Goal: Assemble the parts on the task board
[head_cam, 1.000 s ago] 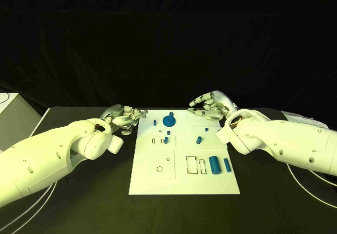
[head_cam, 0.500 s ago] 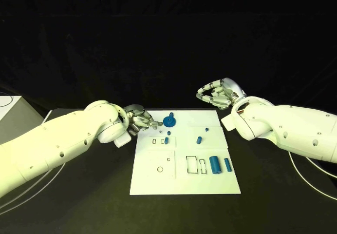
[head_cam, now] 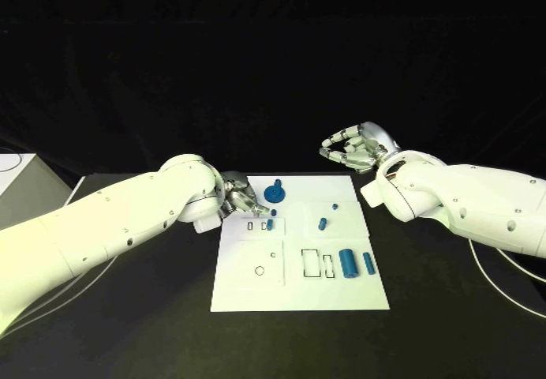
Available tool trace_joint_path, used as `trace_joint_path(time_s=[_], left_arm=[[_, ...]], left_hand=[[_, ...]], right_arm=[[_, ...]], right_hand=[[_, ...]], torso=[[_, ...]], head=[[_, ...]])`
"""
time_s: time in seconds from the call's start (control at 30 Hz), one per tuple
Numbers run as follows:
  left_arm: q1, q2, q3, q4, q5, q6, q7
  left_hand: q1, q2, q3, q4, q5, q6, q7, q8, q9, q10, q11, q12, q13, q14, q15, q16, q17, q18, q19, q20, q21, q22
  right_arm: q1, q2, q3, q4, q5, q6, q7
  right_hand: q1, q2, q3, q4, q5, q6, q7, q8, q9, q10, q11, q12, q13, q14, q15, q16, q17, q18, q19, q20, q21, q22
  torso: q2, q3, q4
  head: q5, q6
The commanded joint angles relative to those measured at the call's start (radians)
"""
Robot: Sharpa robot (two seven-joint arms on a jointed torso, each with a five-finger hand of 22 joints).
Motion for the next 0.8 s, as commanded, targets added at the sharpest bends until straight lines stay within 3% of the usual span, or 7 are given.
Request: trace_joint_path(time_s=[0.03, 0.3, 0.57, 0.8], left_arm=[[0.002, 0.014, -0.001, -0.013, -0.04, 0.042, -0.019], [0.002, 0.054, -0.007, -0.051, -0.032, 0.066, -0.02], [0.001, 0.082, -0.02, -0.089, -0.024, 0.073, -0.02], [-0.002, 0.092, -0.023, -0.103, -0.012, 0.07, -0.018]], left_hand=[[-0.009, -0.007, 0.007, 0.0, -0.001, 0.004, 0.0, 0.006, 0.003, 0.007, 0.002, 0.006, 0.005, 0.101, -0.006, 0.006, 0.251, -0.017, 0.008, 0.001, 0.007, 0.003], [-0.02, -0.017, 0.009, -0.002, -0.001, 0.0, 0.001, 0.004, 0.005, 0.005, 0.004, 0.007, 0.006, 0.099, -0.005, 0.004, 0.246, -0.017, 0.009, 0.002, 0.008, 0.006], [-0.025, -0.021, 0.01, -0.001, -0.001, -0.001, 0.002, 0.003, 0.007, 0.003, 0.005, 0.006, 0.005, 0.098, -0.005, 0.003, 0.244, -0.017, 0.009, 0.003, 0.009, 0.006], [-0.04, -0.026, 0.005, 0.0, -0.001, -0.002, 0.005, 0.003, 0.01, -0.003, 0.007, 0.002, 0.0, 0.097, -0.002, 0.001, 0.24, -0.017, 0.007, 0.004, 0.007, 0.003]], right_arm=[[0.001, 0.004, 0.001, -0.003, -0.043, 0.017, -0.02], [0.0, 0.018, 0.001, -0.015, -0.057, 0.017, -0.032], [0.0, 0.025, 0.001, -0.019, -0.065, 0.017, -0.037], [0.0, 0.03, 0.001, -0.026, -0.068, 0.018, -0.039]], right_hand=[[0.002, -0.01, 0.005, -0.001, -0.006, -0.01, -0.002, -0.004, 0.001, 0.1, 0.001, 0.004, 0.257, 0.093, -0.001, 0.001, 0.212, 0.001, 0.078, -0.001, 0.004, 0.222], [0.002, -0.011, 0.006, -0.001, -0.006, -0.011, -0.001, -0.005, 0.001, 0.1, 0.001, 0.004, 0.257, 0.092, -0.001, 0.001, 0.211, 0.001, 0.078, -0.001, 0.004, 0.221], [0.002, -0.012, 0.008, -0.001, -0.007, -0.013, -0.001, -0.006, 0.001, 0.099, 0.001, 0.002, 0.256, 0.092, 0.0, 0.001, 0.21, 0.002, 0.077, 0.0, 0.001, 0.219], [-0.001, -0.013, 0.011, 0.0, -0.013, -0.015, 0.0, -0.007, 0.003, 0.098, 0.003, 0.002, 0.256, 0.092, 0.001, 0.0, 0.209, 0.002, 0.076, 0.001, 0.0, 0.219]], torso=[[0.0, -0.0015, -0.0009], [0.003, -0.0032, -0.0006], [0.003, -0.0029, 0.001], [0.003, -0.0047, -0.0001]], head=[[-0.005, 0.004], [-0.01, 0.008], [-0.012, 0.002], [-0.016, -0.001]])
